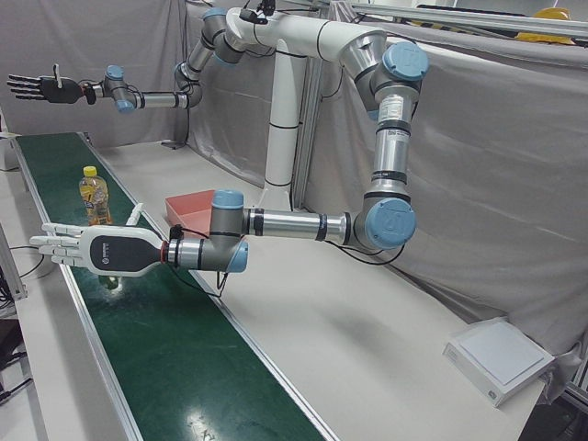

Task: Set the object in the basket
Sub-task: 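Reach the left hand over the conveyor toward the yellow-capped bottle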

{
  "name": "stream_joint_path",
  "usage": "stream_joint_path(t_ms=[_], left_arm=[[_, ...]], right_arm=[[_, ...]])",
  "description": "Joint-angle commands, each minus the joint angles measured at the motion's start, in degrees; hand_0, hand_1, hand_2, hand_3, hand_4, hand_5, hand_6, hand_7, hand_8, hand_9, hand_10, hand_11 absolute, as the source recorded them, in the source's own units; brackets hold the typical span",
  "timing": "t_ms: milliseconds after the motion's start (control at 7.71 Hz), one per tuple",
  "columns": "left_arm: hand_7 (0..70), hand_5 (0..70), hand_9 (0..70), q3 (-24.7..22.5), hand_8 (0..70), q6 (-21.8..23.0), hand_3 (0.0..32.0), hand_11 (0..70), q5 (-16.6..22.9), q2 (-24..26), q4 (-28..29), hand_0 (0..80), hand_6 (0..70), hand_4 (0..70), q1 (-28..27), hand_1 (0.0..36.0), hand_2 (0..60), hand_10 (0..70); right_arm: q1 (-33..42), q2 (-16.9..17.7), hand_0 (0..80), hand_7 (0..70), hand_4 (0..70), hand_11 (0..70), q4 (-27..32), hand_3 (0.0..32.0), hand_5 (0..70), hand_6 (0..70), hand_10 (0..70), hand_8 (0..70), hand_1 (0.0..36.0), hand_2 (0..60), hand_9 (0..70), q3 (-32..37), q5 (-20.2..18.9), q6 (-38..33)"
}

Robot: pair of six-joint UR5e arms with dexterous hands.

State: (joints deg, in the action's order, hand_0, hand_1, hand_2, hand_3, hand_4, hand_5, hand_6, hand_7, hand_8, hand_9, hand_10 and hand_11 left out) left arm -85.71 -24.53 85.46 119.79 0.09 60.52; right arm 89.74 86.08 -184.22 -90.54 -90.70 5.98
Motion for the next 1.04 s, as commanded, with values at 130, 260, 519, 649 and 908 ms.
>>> stream_joint_path(t_ms=[130,260,519,649,908], left_arm=[[0.0,6.5,9.5,2.6,4.9,-0.7,0.0,12.4,0.1,2.4,1.4,46.6,0.0,14.5,-0.6,0.5,0.0,8.2],[0.0,6.8,9.6,2.7,5.0,-0.6,0.0,12.8,0.0,2.7,1.3,46.7,0.0,14.5,-3.8,0.6,0.0,8.5],[0.0,6.8,9.6,2.9,5.1,-0.7,0.0,13.3,0.0,5.0,0.0,46.9,0.0,14.1,-6.6,0.9,0.0,8.7],[0.0,6.7,9.4,2.9,4.8,-0.7,0.0,12.6,0.1,4.9,0.0,46.6,0.0,13.8,-6.6,0.8,0.0,8.3],[0.0,6.5,9.5,2.9,4.9,-0.3,0.0,13.1,0.1,4.9,0.0,46.6,0.0,13.8,-6.6,0.7,0.0,8.7]], right_arm=[[0.0,0.0,0.0,0.0,0.0,0.0,0.0,0.0,0.0,0.0,0.0,0.0,0.0,0.0,0.0,-0.1,0.0,0.0],[0.0,0.0,0.0,0.0,0.0,0.0,0.0,0.0,0.0,0.0,0.0,0.0,0.0,0.0,0.0,-0.1,0.0,0.0],[0.0,0.0,0.0,0.0,0.0,0.0,0.0,0.0,0.0,0.0,0.0,0.0,0.0,0.0,0.0,-0.1,0.0,0.0],[0.0,0.0,0.0,0.0,0.0,0.0,0.0,0.0,0.0,0.0,0.0,0.0,0.0,0.0,0.0,-0.1,0.0,0.0],[0.0,0.0,0.0,0.0,0.0,0.0,0.0,0.0,0.0,0.0,0.0,0.0,0.0,0.0,0.0,-0.1,0.0,0.0]])
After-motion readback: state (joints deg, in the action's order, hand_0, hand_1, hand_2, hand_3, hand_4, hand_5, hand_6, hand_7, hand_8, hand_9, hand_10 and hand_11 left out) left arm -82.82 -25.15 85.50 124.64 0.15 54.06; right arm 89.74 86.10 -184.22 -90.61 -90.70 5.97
